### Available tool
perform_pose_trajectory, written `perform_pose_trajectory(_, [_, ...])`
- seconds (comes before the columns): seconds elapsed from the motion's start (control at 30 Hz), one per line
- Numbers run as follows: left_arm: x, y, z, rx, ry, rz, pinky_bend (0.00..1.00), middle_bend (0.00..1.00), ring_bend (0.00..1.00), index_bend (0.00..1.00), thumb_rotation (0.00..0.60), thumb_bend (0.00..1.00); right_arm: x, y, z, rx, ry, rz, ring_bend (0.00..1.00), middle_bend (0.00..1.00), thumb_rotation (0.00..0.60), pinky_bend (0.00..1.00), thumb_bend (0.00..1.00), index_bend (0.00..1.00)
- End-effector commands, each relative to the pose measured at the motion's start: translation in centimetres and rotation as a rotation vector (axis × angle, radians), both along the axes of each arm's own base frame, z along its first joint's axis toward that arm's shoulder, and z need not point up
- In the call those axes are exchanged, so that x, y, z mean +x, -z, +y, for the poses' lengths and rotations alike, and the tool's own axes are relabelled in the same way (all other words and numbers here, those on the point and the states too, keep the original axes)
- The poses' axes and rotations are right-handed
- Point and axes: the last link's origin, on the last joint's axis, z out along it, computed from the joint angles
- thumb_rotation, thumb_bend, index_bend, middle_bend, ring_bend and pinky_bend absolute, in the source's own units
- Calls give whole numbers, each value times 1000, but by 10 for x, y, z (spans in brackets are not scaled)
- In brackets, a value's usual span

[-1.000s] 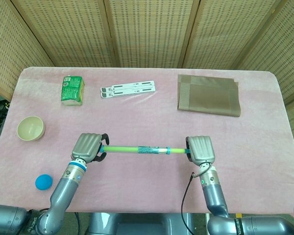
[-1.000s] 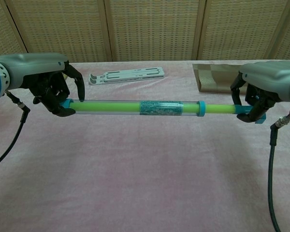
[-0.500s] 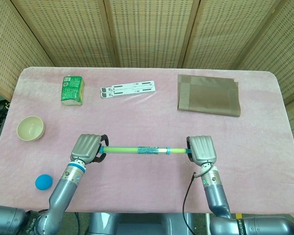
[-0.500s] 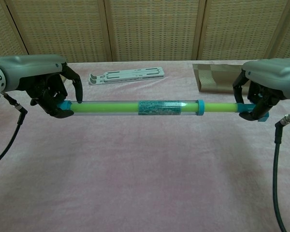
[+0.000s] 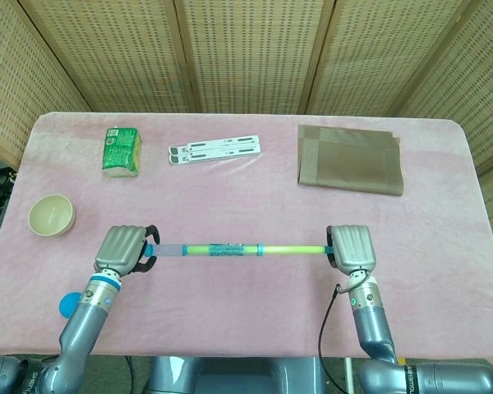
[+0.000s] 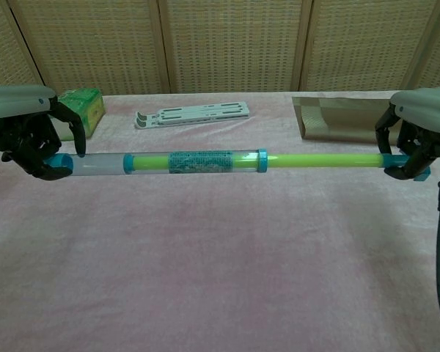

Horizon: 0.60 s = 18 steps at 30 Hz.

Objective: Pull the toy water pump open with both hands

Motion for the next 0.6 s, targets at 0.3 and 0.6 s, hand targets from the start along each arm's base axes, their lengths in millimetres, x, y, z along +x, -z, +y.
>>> perform_pose_trajectory(0.3, [-48,-18,-10,28,-28,36,695,835,764,523,600,406,-30,-11,-3,-33,48,12,942,971,600,633,639,868])
perform_pose_trajectory(0.6, [-83,-23,-12,34,-80,68,695,835,764,522,600,407,-41,-23,-5,-62,65,10,942,971,600,633,639,868])
